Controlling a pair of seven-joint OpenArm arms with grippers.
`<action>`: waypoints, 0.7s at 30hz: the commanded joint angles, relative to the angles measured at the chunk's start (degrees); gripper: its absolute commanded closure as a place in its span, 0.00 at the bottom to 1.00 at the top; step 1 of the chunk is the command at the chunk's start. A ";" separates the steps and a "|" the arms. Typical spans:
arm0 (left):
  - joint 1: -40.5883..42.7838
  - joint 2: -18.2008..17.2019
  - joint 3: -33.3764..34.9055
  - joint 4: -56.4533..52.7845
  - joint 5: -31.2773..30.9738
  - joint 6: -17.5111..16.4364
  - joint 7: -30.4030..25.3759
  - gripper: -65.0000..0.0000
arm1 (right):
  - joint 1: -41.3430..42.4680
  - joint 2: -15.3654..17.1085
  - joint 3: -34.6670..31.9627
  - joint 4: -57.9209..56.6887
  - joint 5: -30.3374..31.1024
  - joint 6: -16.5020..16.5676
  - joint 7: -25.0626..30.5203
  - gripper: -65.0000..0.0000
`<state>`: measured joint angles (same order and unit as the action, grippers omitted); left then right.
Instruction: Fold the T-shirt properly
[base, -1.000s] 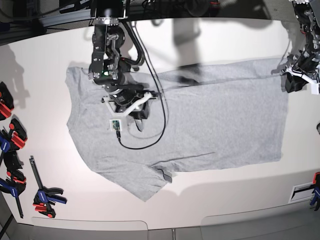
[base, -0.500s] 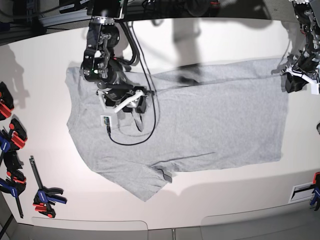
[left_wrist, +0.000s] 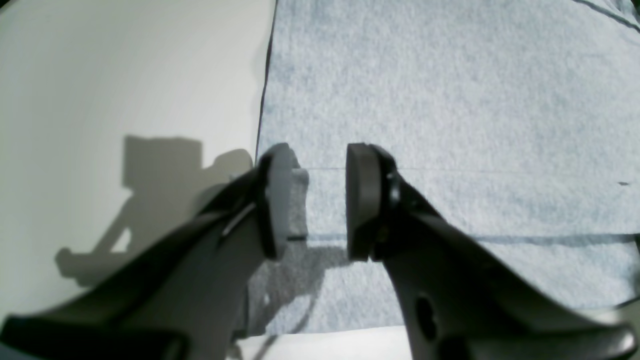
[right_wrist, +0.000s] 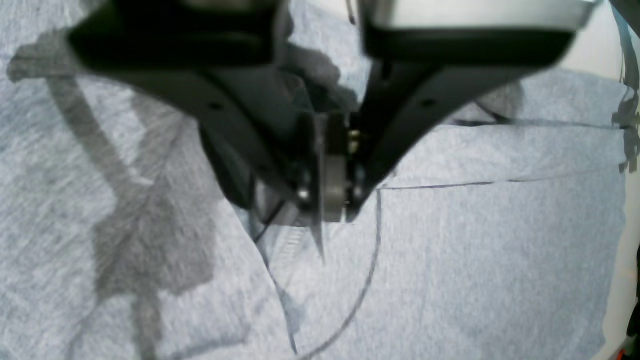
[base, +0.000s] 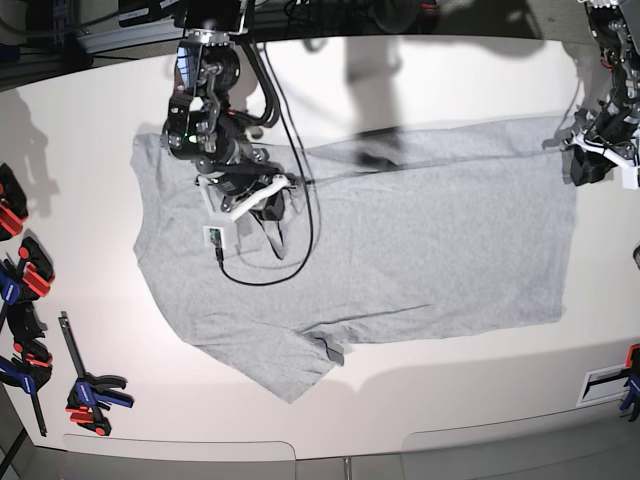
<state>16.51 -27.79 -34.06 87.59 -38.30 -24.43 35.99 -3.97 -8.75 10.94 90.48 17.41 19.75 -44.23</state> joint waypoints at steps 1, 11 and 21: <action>-0.17 -1.29 -0.37 0.90 -0.72 -0.22 -1.53 0.73 | 0.94 -0.25 -0.20 1.01 0.81 0.87 1.07 1.00; -0.20 -1.29 -0.37 0.90 -0.74 -0.22 -1.75 0.73 | 2.03 -0.25 -0.20 0.98 0.79 0.90 5.22 1.00; -0.20 -1.31 -0.37 0.90 -0.72 -0.22 -1.73 0.73 | 4.61 -0.25 -1.09 0.98 0.81 3.96 5.81 1.00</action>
<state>16.51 -27.81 -34.06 87.59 -38.30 -24.43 35.92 -0.62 -8.73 10.15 90.48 17.37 22.76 -39.90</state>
